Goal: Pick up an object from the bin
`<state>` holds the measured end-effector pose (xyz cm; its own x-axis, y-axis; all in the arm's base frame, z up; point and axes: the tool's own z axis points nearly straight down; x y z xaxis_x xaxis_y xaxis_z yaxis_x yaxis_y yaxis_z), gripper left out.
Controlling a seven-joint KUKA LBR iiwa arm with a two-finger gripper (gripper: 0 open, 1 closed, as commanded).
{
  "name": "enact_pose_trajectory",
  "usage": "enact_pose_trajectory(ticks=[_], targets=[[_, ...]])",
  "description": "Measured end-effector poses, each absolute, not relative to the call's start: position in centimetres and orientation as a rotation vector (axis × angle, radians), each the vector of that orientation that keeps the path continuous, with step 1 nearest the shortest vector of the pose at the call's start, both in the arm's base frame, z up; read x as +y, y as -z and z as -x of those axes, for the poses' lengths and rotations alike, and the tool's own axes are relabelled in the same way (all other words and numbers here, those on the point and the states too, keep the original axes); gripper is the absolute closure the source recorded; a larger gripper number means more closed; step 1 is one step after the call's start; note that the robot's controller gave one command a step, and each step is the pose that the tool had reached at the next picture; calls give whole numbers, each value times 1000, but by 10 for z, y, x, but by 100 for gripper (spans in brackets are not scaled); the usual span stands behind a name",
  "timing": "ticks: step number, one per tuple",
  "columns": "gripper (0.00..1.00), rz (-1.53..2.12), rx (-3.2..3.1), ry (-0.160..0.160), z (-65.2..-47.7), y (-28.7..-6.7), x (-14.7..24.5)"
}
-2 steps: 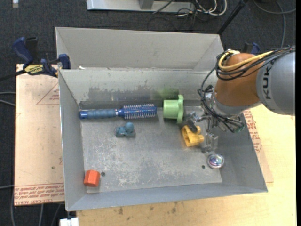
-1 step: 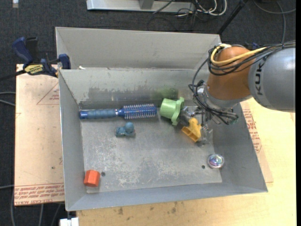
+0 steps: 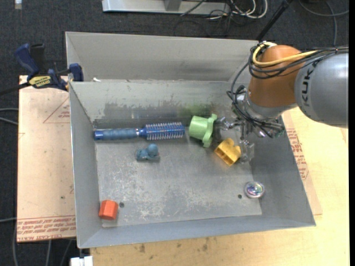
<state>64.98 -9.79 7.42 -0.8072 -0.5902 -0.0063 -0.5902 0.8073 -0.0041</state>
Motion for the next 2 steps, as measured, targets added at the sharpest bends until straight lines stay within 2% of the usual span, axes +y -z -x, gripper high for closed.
enact_pose_trajectory(ticks=[1,2], targets=[[100,975,2981,-1,-649,-74,-97],[100,2252,2179,6,-636,-248,-49]])
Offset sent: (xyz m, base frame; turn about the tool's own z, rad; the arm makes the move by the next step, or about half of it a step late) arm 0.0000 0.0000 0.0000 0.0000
